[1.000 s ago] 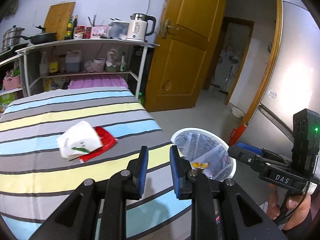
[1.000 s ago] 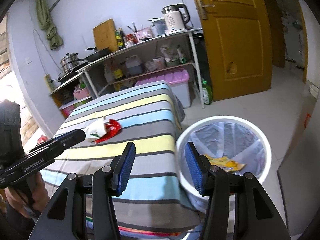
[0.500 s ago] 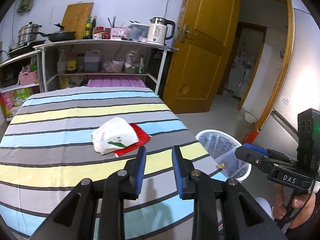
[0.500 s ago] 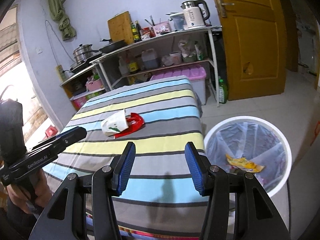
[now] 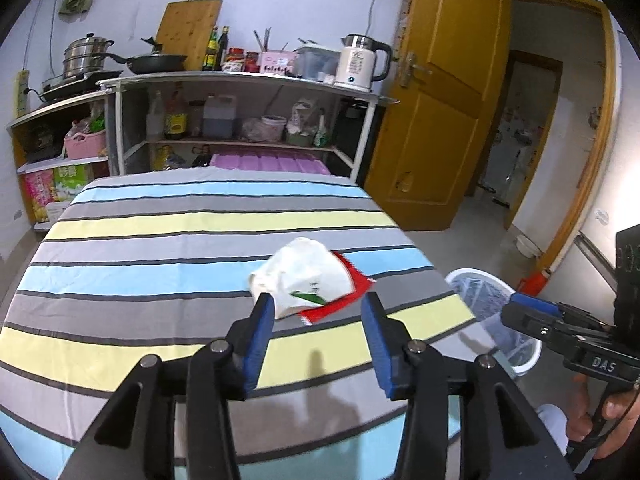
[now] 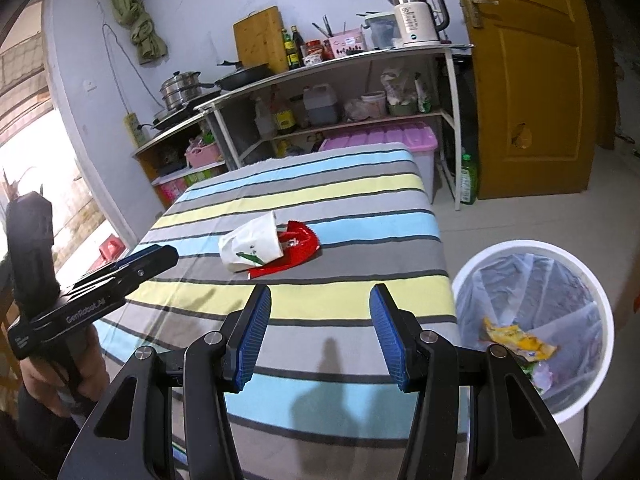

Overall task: Collect trash
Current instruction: 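Bring both open tools back over the table toward the white tissue, then grasp the white tissue with the left tool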

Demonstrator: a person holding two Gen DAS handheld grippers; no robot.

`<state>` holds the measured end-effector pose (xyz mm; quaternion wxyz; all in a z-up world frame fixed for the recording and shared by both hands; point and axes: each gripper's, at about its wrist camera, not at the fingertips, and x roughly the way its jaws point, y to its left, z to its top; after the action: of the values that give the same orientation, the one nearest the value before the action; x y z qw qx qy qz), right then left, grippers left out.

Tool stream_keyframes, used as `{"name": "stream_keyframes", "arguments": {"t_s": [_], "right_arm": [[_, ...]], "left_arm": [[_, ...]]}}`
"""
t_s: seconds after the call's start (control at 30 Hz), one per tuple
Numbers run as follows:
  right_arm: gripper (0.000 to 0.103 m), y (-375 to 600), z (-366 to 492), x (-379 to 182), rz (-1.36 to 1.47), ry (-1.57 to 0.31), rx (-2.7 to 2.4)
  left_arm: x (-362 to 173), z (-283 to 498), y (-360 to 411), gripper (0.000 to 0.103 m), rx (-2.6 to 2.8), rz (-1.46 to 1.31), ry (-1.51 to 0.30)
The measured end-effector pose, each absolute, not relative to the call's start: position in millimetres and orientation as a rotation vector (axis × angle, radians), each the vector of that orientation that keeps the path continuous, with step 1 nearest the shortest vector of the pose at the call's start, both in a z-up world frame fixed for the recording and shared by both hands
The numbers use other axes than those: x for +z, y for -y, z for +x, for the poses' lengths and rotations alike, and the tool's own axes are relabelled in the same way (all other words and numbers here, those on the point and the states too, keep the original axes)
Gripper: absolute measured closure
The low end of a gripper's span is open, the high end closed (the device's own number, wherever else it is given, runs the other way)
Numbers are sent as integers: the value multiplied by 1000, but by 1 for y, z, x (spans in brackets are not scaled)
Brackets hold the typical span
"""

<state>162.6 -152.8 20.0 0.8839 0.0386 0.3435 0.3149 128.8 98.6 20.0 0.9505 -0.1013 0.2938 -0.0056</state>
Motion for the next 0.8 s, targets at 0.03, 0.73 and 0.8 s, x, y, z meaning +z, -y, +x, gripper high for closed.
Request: {"name": "stream_keyframes", "arguments": {"t_s": [0.03, 0.73, 0.8], "right_arm": [[51, 151, 164, 19, 78, -718, 658], [51, 110, 216, -6, 54, -790, 698], [51, 106, 219, -8, 51, -793, 702]], "left_arm": [[18, 133, -102, 55, -5, -207, -605], [-30, 215, -141, 37, -37, -304, -762], [-32, 220, -143, 35, -56, -336, -767]]}}
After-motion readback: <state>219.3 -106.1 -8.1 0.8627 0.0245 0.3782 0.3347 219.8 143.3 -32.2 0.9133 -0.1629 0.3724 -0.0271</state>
